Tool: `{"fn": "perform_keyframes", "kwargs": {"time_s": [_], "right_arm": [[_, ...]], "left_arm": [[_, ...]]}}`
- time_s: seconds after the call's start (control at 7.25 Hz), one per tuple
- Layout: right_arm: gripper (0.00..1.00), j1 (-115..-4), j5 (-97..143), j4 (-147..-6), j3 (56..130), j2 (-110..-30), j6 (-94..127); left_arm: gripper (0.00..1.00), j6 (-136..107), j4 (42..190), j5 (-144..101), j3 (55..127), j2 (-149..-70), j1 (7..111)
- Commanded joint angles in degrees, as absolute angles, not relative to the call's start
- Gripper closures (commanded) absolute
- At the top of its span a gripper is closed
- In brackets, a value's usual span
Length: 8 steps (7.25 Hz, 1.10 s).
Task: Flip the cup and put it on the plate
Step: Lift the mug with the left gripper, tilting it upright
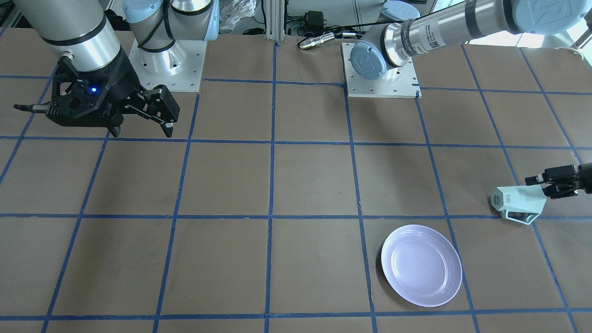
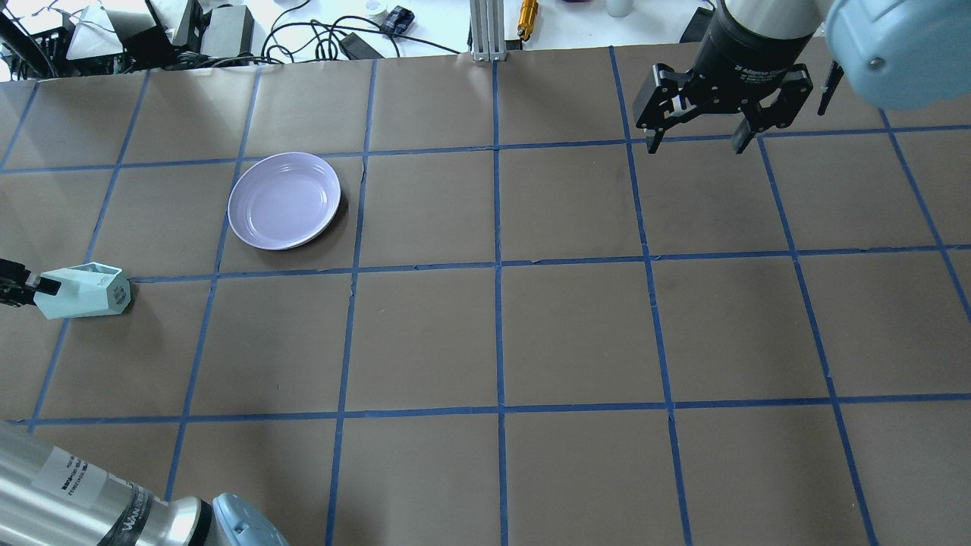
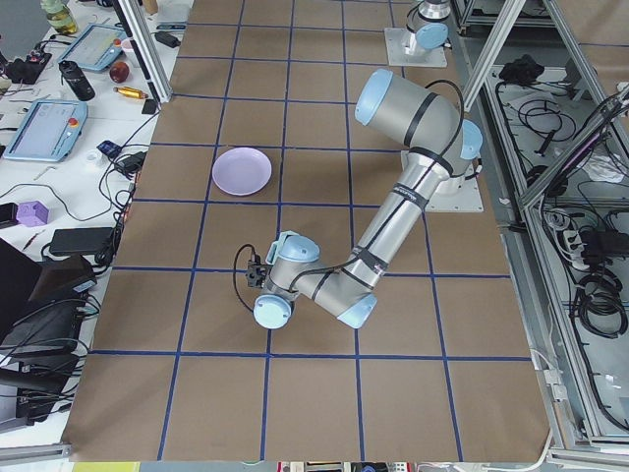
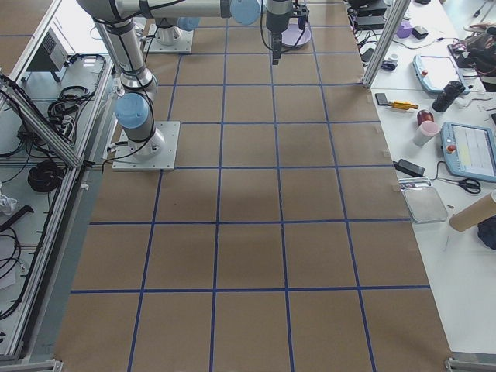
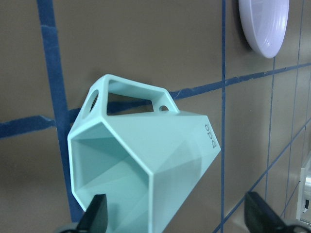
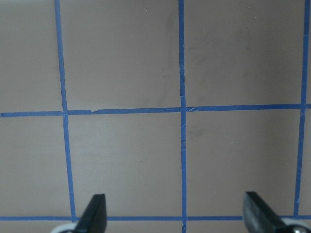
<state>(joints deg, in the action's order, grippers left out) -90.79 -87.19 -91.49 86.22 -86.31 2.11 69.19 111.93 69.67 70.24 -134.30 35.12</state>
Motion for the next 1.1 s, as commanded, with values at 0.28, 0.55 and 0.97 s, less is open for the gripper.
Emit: {"fn": "perform_keyframes", "kwargs": {"time_s": [0.28, 0.55, 0.97], "right_arm": [[0.0, -90.79, -87.19, -91.49, 86.22, -86.31, 2.11], [0.0, -90.79, -87.19, -91.49, 86.22, -86.31, 2.11], [0.0, -90.79, -87.19, -91.49, 86.22, -86.31, 2.11]], "left_arm": [[0.83, 71.18, 115.48, 69.52, 67.68, -134.38, 35.59], [1.0, 72.33, 116.01, 68.21, 67.59, -134.12, 35.95], [1.0, 72.16, 119.34, 66.98, 67.33, -129.75, 38.04]]}}
